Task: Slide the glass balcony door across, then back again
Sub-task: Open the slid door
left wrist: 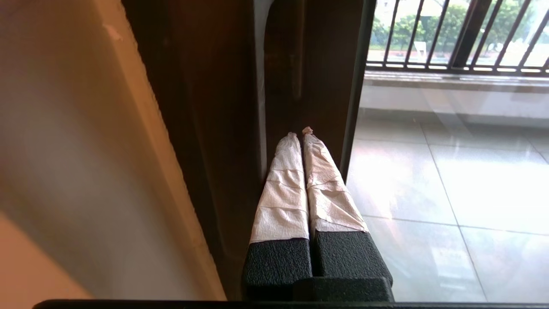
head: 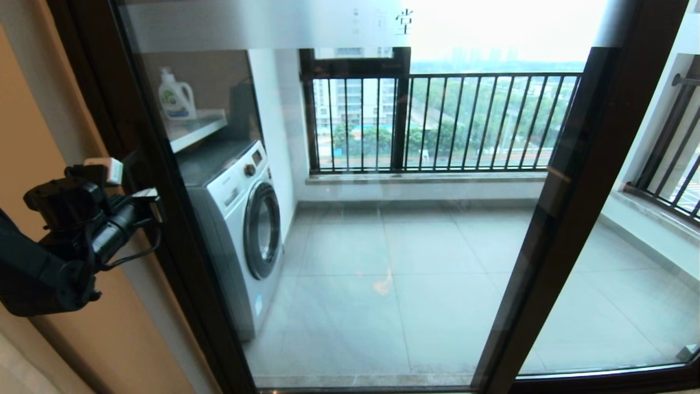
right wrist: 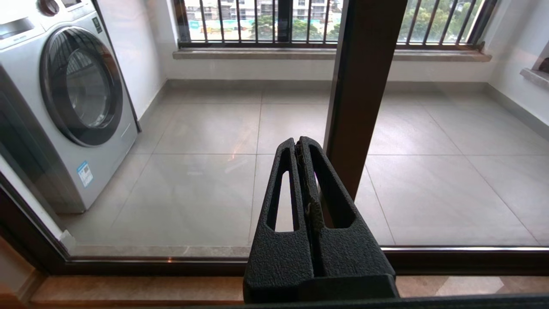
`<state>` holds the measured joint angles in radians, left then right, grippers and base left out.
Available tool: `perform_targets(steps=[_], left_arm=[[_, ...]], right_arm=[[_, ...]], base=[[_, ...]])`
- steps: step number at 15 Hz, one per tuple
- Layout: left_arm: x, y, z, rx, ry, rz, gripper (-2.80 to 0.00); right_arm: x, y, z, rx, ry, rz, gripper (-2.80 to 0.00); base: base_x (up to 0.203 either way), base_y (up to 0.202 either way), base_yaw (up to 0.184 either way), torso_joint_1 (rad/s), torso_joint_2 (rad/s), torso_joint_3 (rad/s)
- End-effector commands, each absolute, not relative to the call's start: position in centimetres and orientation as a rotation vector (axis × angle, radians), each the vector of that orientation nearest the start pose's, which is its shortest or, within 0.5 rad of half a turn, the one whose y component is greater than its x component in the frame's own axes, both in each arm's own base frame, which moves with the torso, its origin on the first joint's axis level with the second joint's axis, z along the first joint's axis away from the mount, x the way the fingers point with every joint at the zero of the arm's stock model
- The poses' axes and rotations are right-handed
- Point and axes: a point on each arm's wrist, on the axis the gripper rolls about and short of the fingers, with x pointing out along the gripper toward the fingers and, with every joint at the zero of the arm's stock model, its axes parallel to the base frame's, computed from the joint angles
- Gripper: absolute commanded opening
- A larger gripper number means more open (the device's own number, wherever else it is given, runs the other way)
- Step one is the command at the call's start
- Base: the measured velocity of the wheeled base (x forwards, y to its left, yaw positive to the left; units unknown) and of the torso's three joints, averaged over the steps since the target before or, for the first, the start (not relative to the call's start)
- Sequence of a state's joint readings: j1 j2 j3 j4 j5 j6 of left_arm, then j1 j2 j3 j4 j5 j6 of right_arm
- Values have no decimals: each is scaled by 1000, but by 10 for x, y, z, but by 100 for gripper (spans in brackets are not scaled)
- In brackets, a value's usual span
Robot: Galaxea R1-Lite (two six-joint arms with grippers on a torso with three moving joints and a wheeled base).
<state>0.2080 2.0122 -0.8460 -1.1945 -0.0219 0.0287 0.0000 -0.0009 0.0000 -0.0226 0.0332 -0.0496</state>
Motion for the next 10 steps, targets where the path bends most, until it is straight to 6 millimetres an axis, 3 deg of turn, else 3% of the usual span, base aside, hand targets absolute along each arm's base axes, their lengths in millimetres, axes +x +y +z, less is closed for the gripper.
perform_targets(steps=[1, 4, 7, 10], left_arm=[[348, 67, 159, 37, -63, 169, -280], [323, 56, 170, 37, -75, 148, -280], [309, 54, 173, 40, -74, 160, -280], [294, 52, 188, 46, -134, 164, -280]], right_arm=[[-22, 1, 75, -51, -16, 33, -280], [-22, 1, 75, -51, -15, 33, -280], [-22, 1, 75, -51, -16, 33, -280], [-22, 1, 75, -51, -16, 33, -280]], base=[[0, 0, 0, 0, 0, 0], [0, 0, 0, 0, 0, 0], [0, 0, 0, 0, 0, 0], [0, 0, 0, 0, 0, 0]])
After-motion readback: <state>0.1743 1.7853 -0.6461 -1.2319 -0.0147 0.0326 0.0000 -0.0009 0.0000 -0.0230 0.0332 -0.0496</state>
